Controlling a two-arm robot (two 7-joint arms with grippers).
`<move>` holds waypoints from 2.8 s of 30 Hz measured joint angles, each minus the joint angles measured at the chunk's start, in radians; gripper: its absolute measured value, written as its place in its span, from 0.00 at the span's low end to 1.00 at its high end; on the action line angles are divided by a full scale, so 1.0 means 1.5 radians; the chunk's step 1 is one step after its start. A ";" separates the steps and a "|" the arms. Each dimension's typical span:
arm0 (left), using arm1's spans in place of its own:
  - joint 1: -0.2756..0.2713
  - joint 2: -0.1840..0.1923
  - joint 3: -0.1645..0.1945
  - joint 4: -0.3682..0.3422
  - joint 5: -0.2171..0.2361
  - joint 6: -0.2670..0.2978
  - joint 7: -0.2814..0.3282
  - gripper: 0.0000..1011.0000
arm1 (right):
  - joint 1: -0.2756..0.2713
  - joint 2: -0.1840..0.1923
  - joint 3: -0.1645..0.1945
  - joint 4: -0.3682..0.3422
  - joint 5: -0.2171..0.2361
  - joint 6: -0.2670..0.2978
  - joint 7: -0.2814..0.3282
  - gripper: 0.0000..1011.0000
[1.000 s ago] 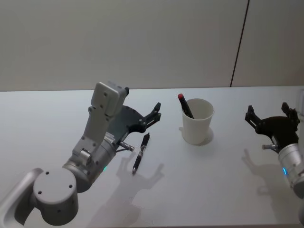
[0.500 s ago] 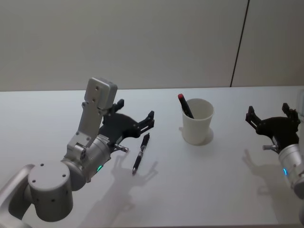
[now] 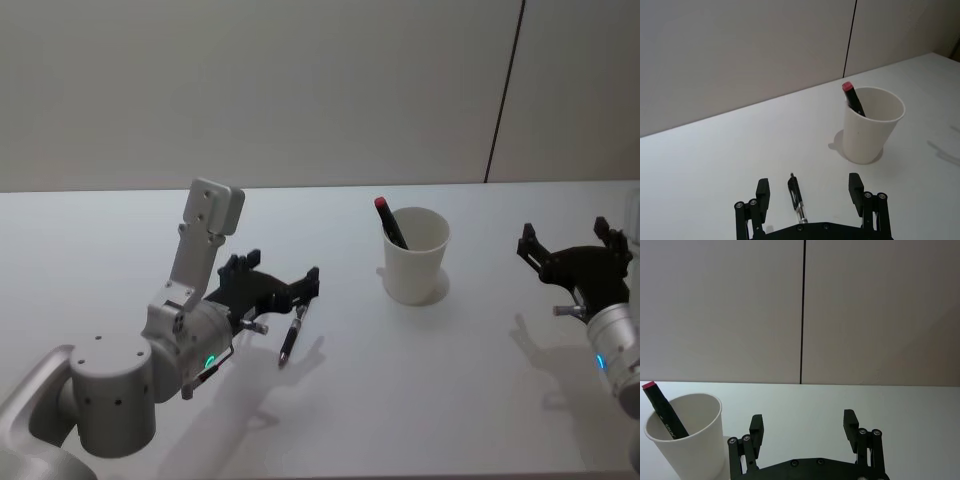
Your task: Place the pen into the pen holder.
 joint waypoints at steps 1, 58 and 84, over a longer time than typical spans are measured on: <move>-0.001 -0.001 0.000 0.004 -0.001 0.002 -0.001 0.99 | 0.000 0.000 0.000 0.000 0.000 0.000 0.000 0.99; -0.061 -0.061 0.032 0.173 0.103 0.088 -0.030 0.64 | 0.000 0.000 0.000 0.000 0.000 0.000 0.000 0.99; -0.064 -0.068 0.031 0.198 0.110 0.062 -0.034 0.13 | 0.000 0.000 0.000 0.000 0.000 0.000 0.000 0.99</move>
